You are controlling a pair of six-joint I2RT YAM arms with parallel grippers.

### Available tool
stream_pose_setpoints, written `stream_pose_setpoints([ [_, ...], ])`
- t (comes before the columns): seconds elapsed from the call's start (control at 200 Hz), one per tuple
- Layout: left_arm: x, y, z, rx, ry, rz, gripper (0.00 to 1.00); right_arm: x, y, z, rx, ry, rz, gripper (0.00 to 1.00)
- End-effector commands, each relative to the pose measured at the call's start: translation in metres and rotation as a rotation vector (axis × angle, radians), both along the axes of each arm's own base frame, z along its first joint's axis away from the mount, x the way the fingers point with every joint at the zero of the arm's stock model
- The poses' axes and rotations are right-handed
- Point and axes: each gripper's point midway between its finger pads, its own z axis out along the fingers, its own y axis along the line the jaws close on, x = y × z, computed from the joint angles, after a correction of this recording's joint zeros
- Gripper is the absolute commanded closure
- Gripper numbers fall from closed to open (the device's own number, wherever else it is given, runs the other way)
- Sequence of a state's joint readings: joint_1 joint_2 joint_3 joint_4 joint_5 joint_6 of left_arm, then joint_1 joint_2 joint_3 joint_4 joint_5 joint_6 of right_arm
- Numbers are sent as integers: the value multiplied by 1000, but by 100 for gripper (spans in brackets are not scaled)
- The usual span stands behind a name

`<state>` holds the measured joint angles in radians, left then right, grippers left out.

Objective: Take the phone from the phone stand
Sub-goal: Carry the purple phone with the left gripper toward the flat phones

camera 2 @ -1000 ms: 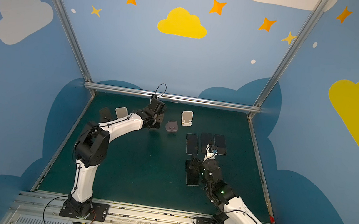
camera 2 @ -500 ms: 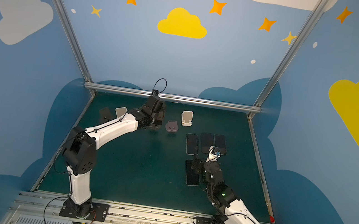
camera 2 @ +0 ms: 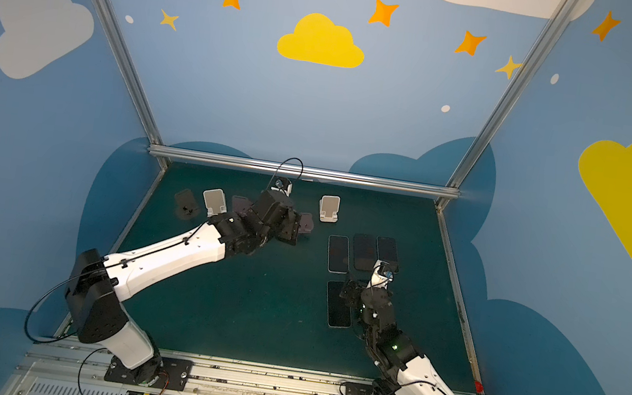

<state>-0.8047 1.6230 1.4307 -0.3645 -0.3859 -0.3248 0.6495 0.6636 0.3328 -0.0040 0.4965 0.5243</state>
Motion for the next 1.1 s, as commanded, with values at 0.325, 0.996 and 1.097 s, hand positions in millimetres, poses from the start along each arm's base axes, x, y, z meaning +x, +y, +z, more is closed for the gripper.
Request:
stream_pose_setpoints([
  [0.325, -59, -47, -48, -65, 199, -35, 32, -3, -13, 2, 38, -61, -51, 13],
  [0.996, -103, -76, -141, 44, 580, -39, 33, -1, -12, -3, 40, -32, -53, 13],
  [1.097, -100, -76, -150, 86, 598, -22, 33, -1, -12, -3, 42, -30, -53, 13],
])
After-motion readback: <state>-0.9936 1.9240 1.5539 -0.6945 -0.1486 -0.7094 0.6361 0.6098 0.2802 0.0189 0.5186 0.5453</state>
